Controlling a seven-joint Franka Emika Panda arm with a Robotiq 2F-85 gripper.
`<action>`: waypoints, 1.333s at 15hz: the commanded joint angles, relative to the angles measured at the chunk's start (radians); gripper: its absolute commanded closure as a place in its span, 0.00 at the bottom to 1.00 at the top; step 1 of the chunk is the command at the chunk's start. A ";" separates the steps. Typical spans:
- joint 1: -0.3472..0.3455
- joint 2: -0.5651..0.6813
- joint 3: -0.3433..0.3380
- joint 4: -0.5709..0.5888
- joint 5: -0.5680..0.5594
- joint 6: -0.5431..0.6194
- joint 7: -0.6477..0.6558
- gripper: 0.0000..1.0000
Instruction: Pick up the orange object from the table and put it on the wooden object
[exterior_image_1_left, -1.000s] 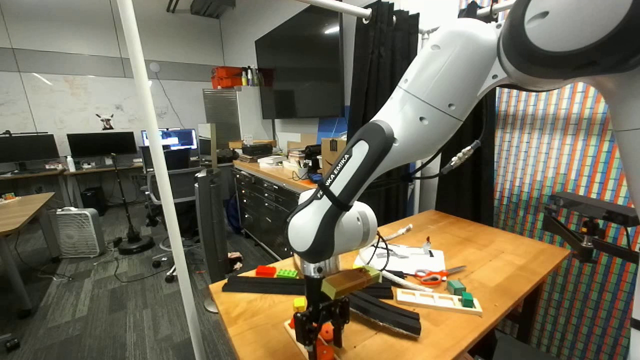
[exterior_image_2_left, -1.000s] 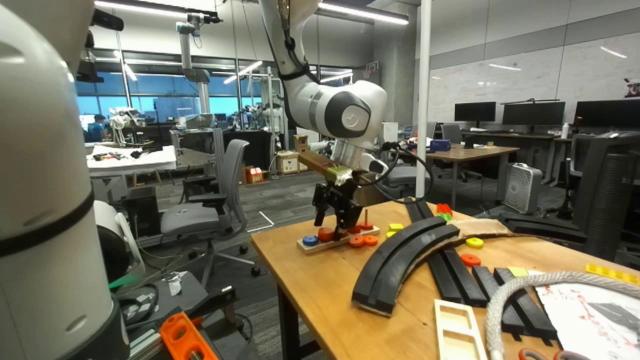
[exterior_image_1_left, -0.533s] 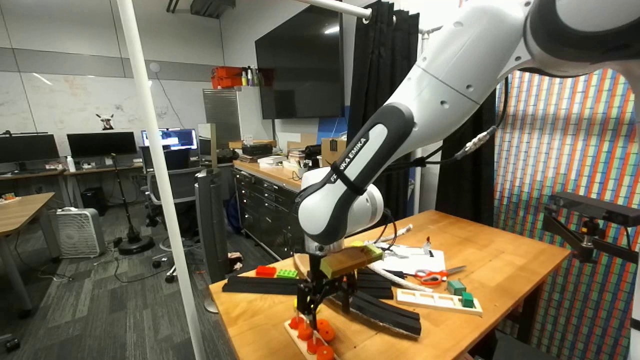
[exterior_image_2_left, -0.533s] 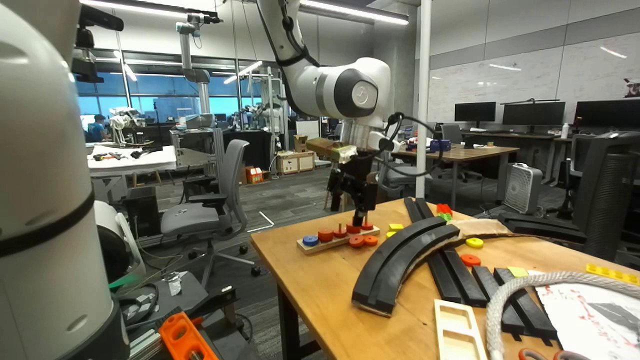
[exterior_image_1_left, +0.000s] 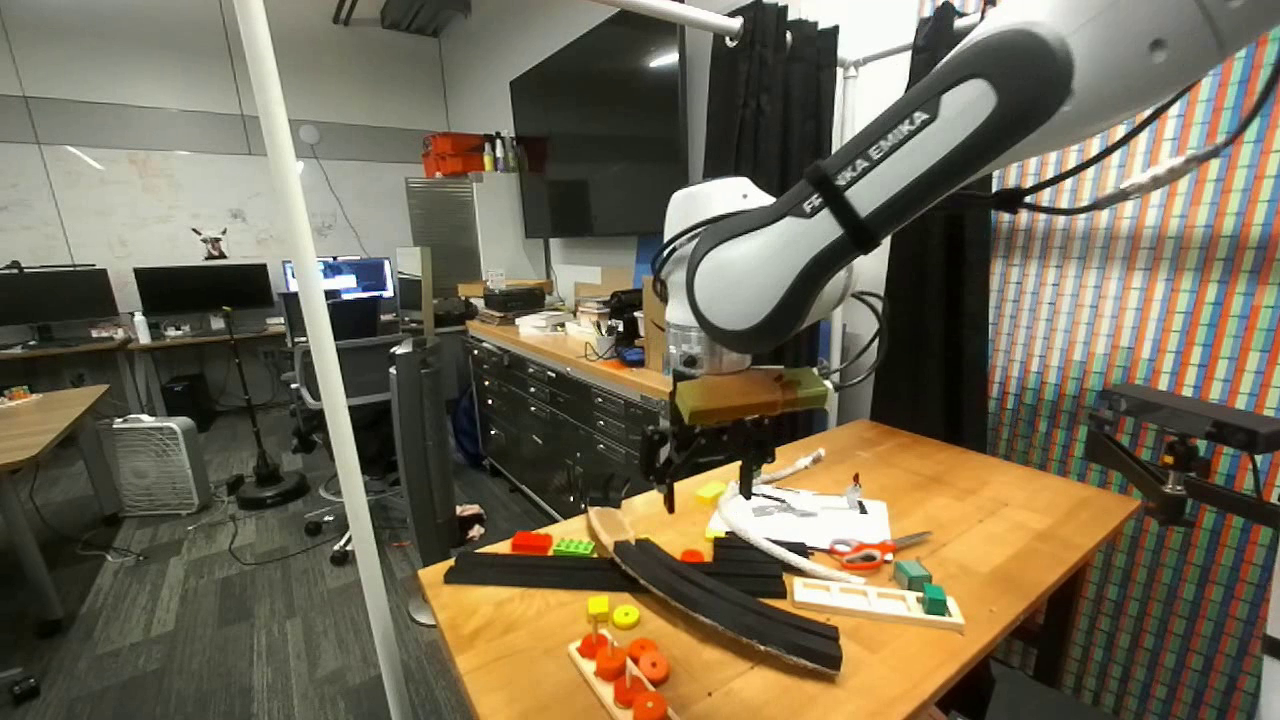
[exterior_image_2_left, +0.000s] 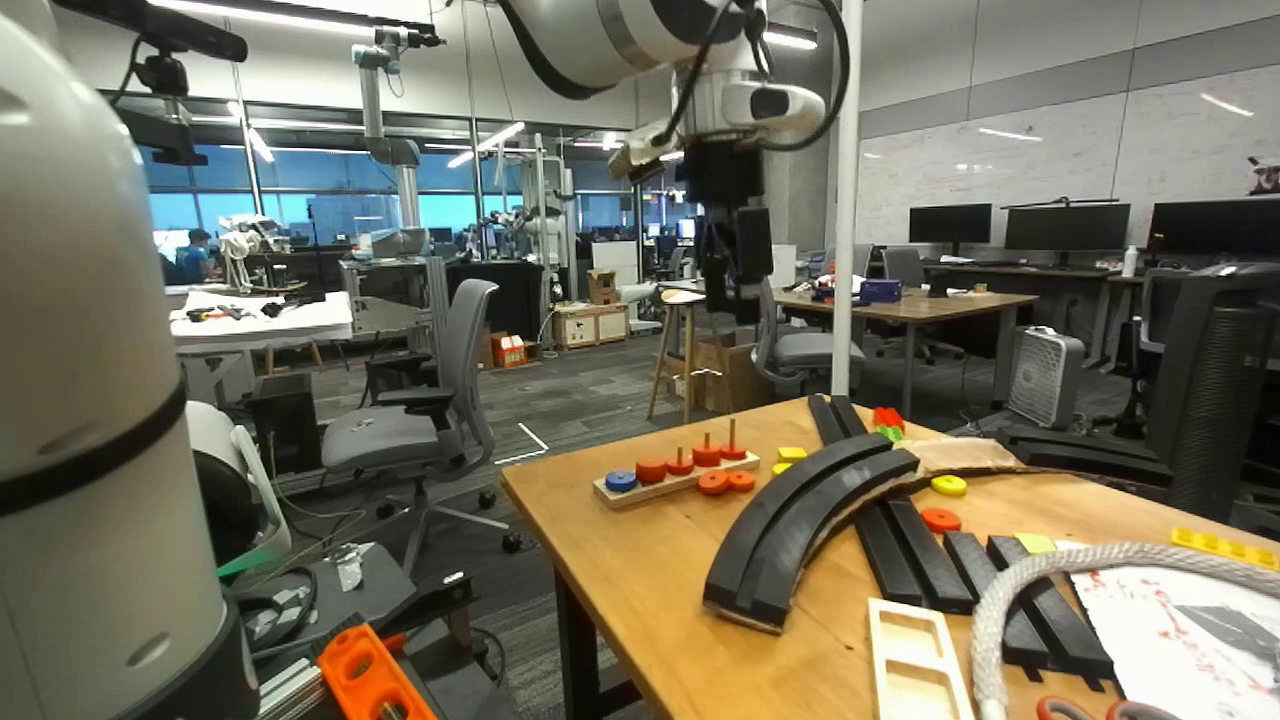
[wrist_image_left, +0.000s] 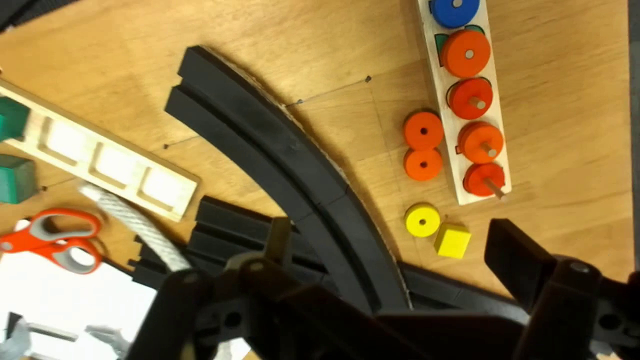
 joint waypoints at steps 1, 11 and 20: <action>-0.070 -0.255 0.048 -0.141 -0.020 -0.032 0.159 0.00; -0.123 -0.669 -0.002 -0.275 0.097 -0.329 -0.057 0.00; -0.074 -0.823 0.060 -0.267 0.095 -0.589 -0.410 0.00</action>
